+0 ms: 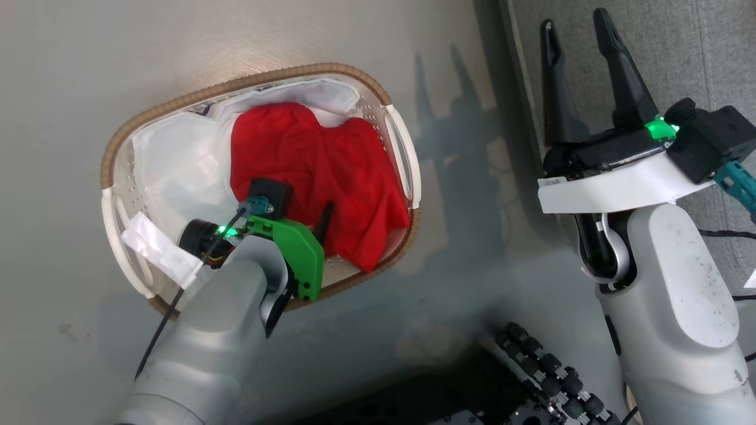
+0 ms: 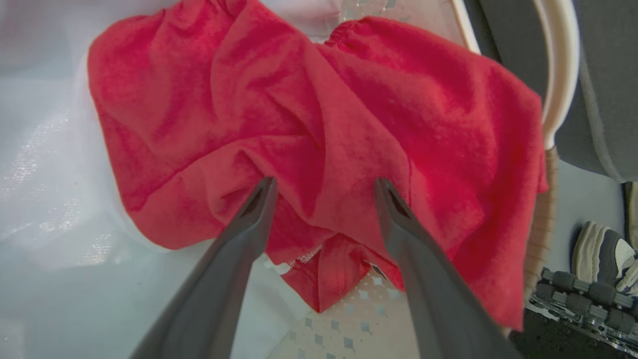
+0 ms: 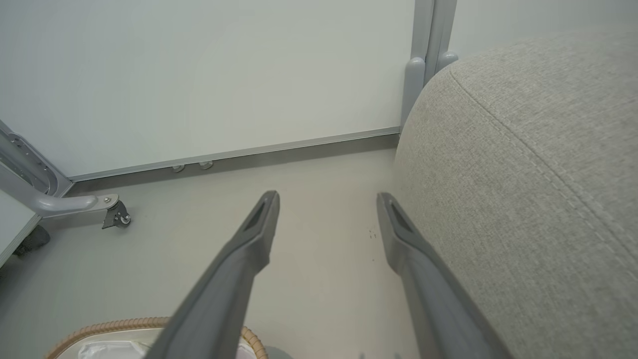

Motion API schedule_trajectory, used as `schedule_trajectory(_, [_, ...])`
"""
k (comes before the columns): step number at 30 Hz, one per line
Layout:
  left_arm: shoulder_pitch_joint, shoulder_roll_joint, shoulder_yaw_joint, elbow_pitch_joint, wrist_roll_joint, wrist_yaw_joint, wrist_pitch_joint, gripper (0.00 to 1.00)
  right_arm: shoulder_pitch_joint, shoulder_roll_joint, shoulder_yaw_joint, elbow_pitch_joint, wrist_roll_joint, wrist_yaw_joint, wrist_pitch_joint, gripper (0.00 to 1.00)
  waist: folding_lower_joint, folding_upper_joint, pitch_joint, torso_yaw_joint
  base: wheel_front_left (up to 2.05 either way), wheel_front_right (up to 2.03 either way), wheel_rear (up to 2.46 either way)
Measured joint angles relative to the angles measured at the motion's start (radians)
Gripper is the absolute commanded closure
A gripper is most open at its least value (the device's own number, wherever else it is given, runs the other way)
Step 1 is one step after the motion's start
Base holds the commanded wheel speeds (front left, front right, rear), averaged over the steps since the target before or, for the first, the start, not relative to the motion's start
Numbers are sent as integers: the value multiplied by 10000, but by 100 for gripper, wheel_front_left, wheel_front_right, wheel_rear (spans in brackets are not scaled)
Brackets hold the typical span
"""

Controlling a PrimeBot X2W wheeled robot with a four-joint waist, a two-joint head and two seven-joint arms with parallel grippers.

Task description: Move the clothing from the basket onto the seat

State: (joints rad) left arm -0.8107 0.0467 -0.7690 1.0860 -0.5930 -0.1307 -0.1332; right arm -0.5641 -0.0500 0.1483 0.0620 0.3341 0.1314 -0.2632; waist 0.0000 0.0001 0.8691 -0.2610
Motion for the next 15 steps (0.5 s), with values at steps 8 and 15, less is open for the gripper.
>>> schedule_trajectory(8, [-439, 52, -759, 113, -1202, 0, 368, 0, -207, 0, 92, -203, 100, 0, 0, 0, 0, 0, 428, -115, 0, 0, 0])
schedule_trajectory(15, [-951, 119, -1292, -249, -2295, 0, 180, 0, -225, -2, 173, -274, 213, 0, 0, 0, 0, 0, 701, -206, 0, 0, 0])
